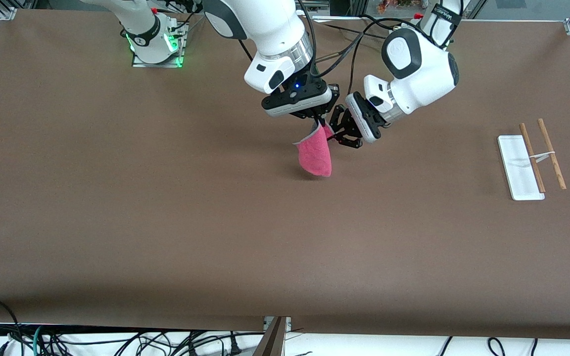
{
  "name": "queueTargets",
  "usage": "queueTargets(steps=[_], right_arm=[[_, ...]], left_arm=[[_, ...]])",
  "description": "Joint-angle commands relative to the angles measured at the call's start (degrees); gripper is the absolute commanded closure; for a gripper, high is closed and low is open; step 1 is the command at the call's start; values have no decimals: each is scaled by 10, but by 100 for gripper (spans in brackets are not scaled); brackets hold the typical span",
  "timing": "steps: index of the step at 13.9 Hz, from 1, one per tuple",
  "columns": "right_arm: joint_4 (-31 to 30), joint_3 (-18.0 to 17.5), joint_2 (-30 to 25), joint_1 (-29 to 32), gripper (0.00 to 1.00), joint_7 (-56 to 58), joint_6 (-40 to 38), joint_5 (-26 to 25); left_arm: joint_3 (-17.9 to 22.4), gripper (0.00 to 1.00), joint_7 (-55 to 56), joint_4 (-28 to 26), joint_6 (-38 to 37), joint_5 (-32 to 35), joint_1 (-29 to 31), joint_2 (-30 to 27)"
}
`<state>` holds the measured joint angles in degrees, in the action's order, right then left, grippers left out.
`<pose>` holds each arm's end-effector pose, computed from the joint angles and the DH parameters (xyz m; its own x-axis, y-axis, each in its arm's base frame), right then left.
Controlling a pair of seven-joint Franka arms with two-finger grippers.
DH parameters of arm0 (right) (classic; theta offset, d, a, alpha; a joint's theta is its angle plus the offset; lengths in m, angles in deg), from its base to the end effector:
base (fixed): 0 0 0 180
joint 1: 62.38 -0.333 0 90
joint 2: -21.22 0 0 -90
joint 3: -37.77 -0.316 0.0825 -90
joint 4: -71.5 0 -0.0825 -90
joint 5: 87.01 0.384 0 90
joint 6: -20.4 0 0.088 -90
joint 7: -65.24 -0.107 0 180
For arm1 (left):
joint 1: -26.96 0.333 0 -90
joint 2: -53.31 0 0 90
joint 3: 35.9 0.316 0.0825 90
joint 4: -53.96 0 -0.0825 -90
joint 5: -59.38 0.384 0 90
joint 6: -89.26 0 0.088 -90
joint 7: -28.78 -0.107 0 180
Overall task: Pass towel and hang on rack
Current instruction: 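Open the right gripper, releasing the towel to the left gripper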
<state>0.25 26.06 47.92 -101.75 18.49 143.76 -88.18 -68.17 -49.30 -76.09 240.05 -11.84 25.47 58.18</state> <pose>0.4873 0.5453 0.5531 0.9690 -0.0083 0.2468 0.0853 -0.9267 -0.3660 0.4636 -0.2802 0.3435 0.5671 -0.5163 0.6417 -0.8087 -0.4966 0.3151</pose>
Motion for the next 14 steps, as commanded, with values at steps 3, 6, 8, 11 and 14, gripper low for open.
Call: queueTargets(steps=[3,6,8,11,14], right_arm=[[15,0,3,-4,0,8,-7,-38],[15,0,3,-4,0,9,-7,-41],[15,0,2,-3,0,9,-8,-43],[15,4,1,2,0,11,-15,-45],[15,31,-12,9,0,95,-93,-58]], left_arm=[[-2,100,-24,2,3,-16,6,-7],[-2,100,-23,2,3,-14,6,-7],[0,100,-22,3,1,-12,6,-13],[1,100,-22,11,-2,-7,22,-16],[3,100,-19,37,-73,55,76,-14]])
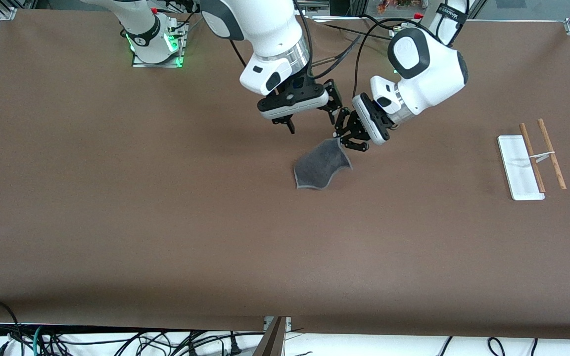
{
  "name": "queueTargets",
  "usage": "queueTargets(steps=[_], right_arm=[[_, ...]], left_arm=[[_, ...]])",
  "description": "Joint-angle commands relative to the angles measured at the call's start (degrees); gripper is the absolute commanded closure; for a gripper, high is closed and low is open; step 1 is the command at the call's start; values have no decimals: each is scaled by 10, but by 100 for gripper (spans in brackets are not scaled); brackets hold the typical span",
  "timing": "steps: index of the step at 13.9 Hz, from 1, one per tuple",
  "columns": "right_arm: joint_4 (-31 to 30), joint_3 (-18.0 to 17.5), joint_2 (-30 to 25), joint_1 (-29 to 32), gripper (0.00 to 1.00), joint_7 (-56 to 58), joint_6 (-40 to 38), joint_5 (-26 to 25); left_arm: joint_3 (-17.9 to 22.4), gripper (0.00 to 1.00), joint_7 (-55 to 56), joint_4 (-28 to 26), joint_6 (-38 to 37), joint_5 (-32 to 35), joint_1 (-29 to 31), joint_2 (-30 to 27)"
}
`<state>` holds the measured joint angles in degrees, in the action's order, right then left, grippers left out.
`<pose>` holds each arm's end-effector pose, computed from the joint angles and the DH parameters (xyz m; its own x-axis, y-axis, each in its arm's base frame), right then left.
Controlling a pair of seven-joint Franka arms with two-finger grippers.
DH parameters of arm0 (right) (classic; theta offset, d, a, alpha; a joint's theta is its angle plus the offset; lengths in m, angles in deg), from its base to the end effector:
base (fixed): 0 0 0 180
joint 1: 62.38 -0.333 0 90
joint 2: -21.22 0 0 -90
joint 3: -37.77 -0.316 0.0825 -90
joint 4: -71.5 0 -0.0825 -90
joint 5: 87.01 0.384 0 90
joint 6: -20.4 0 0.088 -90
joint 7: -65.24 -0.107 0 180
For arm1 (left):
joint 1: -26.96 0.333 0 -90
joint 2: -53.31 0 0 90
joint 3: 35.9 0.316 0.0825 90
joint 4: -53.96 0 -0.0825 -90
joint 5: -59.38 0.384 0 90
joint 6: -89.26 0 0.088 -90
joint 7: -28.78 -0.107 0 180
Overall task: Pass towel and hang on rack
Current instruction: 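Carry the towel with the left gripper over the white rack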
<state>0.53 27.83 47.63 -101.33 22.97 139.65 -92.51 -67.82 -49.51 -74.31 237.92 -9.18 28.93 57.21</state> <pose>0.5030 0.5241 0.5489 0.9536 0.0715 0.2923 0.1458 -0.9596 -0.2408 0.4864 -0.2573 0.3642 0.5433 -0.5115 0.6657 -0.8176 -0.5025 0.2812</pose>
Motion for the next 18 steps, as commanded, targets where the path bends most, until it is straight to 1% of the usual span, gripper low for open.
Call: queueTargets(steps=[1,2,4,5,8,10,12,13,14,15,18], right_arm=[[12,24,-10,5,0,81,-80,-26],[12,37,-20,6,0,109,-102,-35],[11,68,-29,7,0,164,-123,-36],[11,92,-33,8,0,193,-129,-33],[11,165,-34,12,0,238,-128,-28],[10,199,-34,13,0,277,-130,-28],[10,244,-35,16,0,325,-130,-27],[8,269,-39,19,0,340,-133,-27],[8,286,-44,31,0,349,-144,-27],[4,284,-49,56,0,365,-159,-26],[-48,255,-94,135,0,400,-196,-18]], left_arm=[[-1,100,-17,33,-87,52,64,-3],[-1,100,-16,45,-124,80,92,-1],[-1,100,-15,75,-200,143,141,4],[0,100,-13,95,-239,176,164,9],[-1,100,16,164,-370,312,228,30],[-1,100,38,203,-447,408,265,42],[0,100,52,235,-508,490,298,51],[0,100,57,245,-529,524,318,51],[0,100,58,252,-543,557,341,53],[0,100,58,259,-556,582,365,58],[0,100,57,301,-586,684,420,96]])
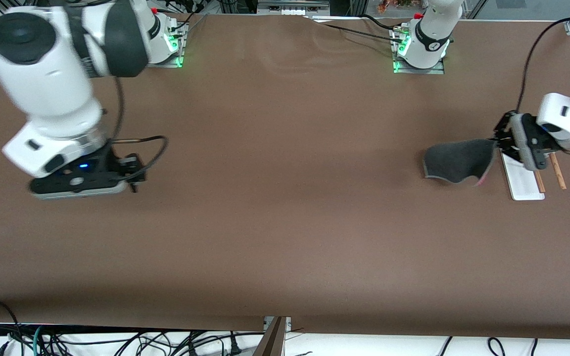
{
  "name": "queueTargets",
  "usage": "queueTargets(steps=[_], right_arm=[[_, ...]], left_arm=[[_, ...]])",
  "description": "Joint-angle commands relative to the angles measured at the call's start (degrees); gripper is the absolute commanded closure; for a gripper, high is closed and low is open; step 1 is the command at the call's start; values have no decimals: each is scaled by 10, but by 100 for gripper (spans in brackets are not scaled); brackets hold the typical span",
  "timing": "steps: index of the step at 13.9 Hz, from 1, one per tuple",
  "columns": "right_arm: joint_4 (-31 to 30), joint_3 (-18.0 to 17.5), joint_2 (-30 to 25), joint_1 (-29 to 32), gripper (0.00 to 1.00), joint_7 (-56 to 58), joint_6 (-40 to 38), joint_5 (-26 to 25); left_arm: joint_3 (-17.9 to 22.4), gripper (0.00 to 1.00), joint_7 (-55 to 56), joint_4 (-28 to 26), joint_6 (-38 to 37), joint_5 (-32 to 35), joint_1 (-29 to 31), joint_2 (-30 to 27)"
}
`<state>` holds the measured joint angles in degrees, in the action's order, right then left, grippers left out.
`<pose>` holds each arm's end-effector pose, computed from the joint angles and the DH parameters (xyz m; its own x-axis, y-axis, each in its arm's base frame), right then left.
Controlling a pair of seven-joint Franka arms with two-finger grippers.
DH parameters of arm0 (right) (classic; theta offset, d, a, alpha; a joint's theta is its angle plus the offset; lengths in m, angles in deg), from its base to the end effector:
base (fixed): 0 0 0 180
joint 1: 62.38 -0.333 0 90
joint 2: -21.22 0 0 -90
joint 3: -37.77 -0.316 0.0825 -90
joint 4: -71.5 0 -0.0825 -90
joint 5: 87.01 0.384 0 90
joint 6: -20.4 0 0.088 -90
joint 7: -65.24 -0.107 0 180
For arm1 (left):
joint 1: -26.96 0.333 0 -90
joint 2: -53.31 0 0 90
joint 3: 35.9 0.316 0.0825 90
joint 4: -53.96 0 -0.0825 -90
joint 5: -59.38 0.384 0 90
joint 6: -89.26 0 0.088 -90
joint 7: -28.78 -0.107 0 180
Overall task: Pass towel and hang on rack
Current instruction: 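Carry the towel with the left gripper over the white rack, then lower the towel onto the rack dowels and open the left gripper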
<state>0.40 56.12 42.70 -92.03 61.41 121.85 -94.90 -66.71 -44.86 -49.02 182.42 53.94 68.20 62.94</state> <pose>0.6593 0.1634 0.5823 0.9638 0.1950 0.1816 0.1491 -0.9595 0.2389 0.5556 0.1056 0.4432 0.4733 -0.8774 0.0789 -0.8382 -0.4210 0.3466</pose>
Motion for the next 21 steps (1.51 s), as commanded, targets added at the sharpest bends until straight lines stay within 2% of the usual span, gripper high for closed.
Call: queueTargets(steps=[1,5,8,10,14,16,18,21], right_arm=[[-63,-45,-57,67,0,10,-27,6],[-157,-142,-135,189,0,9,-40,5],[-205,-154,-183,214,0,14,-42,3],[-200,-176,-195,253,0,21,-70,10],[-202,-183,-237,291,0,22,-87,62],[-203,-184,-248,305,0,22,-125,65],[-206,-188,-257,314,0,23,-152,117],[-211,-210,-256,315,0,28,-166,102]], left_arm=[[-11,100,10,58,-33,96,38,50],[7,100,5,70,-31,209,87,81],[25,100,5,70,-25,257,122,100],[33,100,5,72,7,293,133,108],[76,100,5,73,129,319,146,165],[85,100,5,73,172,331,146,188],[96,100,5,73,195,331,146,202],[96,100,9,73,201,330,145,211]])
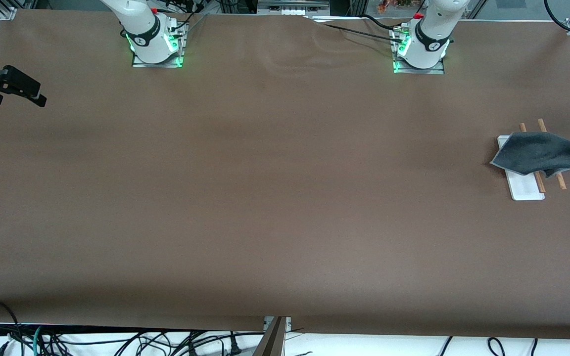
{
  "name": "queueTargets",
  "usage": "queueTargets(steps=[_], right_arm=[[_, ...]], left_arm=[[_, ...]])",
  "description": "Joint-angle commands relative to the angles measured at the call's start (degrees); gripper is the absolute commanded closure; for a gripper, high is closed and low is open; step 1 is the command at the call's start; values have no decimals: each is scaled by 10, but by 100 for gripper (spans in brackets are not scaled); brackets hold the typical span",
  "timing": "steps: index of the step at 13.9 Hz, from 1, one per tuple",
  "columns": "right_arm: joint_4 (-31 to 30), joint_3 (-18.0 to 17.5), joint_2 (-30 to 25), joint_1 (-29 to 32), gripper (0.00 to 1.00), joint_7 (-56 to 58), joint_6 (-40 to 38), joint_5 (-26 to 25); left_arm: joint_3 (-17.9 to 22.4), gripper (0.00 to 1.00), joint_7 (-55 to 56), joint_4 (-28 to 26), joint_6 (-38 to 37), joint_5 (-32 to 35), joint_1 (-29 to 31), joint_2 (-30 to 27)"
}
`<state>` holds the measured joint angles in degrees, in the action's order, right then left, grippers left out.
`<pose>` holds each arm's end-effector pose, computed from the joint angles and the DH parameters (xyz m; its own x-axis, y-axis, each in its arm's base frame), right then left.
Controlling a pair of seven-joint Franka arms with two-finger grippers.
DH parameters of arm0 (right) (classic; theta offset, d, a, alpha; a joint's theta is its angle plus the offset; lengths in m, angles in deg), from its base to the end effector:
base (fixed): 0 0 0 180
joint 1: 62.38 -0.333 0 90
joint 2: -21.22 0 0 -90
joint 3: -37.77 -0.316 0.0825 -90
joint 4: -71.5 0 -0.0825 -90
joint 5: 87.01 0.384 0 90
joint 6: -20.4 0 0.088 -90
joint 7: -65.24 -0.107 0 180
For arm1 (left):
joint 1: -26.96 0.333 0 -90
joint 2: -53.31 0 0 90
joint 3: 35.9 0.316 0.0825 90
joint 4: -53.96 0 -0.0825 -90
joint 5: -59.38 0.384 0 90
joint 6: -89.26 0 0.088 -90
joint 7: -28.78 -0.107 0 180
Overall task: Pass towel and hang on rack
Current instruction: 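Lower the towel onto the rack dowels and open the left gripper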
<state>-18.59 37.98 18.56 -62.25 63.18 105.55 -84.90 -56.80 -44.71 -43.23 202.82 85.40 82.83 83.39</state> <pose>0.5313 0.0010 0.6418 0.9984 -0.0387 -0.0410 -0.0402 -0.9986 -0.0355 0.5029 0.4133 0.2930 0.6126 -0.7527 -0.2411 -0.7445 -0.6519 0.1439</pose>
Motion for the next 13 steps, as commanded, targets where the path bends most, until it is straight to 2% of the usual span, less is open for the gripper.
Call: queueTargets(steps=[1,2,3,8,13], right_arm=[[-21,-40,-15,17,0,11,-2,-22],[-19,-46,-11,17,0,11,3,-35],[-18,-46,-9,17,0,10,11,-36],[-2,-43,12,14,0,11,17,-40],[21,-43,27,15,0,13,18,-35]], left_arm=[[-4,94,7,16,-3,16,-1,8],[-4,43,5,16,-3,15,-1,9],[-5,0,4,16,-4,11,-1,7],[-12,0,9,28,-20,4,-5,-15],[-75,0,40,95,-118,-55,-6,-42]])
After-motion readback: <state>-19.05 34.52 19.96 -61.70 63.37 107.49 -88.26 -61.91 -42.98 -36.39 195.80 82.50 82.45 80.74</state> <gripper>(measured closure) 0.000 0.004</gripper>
